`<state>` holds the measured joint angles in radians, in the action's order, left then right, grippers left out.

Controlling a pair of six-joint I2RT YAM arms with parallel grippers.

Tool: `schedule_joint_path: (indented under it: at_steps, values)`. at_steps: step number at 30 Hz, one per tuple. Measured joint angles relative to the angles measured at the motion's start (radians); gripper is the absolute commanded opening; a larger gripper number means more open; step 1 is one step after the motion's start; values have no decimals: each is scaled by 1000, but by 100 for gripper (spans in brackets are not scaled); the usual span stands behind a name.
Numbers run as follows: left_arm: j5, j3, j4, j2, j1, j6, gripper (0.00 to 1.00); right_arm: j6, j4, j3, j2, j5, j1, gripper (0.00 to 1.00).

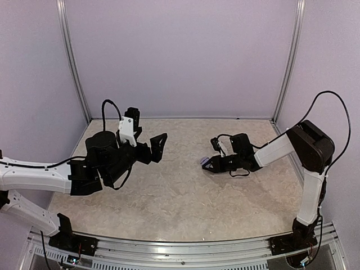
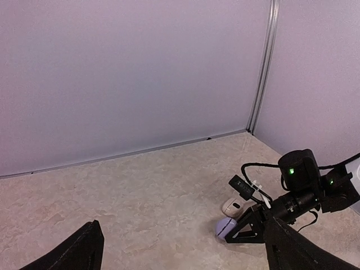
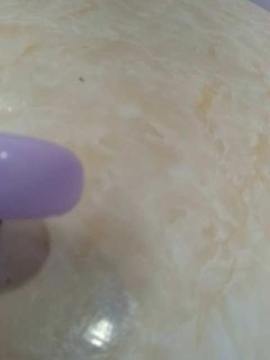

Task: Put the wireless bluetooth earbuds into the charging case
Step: Place the charging case with the earbuds at the center of the board, then reset both arms

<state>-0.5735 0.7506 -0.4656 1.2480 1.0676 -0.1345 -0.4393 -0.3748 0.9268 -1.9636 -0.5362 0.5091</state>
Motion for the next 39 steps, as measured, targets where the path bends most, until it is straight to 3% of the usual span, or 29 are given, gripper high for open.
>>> schedule_joint_path:
  at_steps: [8,15,23,30,39]
  values:
    - [16,13,43,2,-32,-26,99,3,18,-19,11,17,-8,48]
    - [98,111,167,44,-106,-97,99,5,36,-98,132,25,-11,64]
    - [284,176,283,93,-317,-232,99,59,98,-141,380,51,-37,99]
    - [306,156,325,98,-377,-293,99,128,141,-159,606,89,-116,100]
    - [224,-31,315,24,-384,-367,99,136,72,-397,827,136,-198,100]
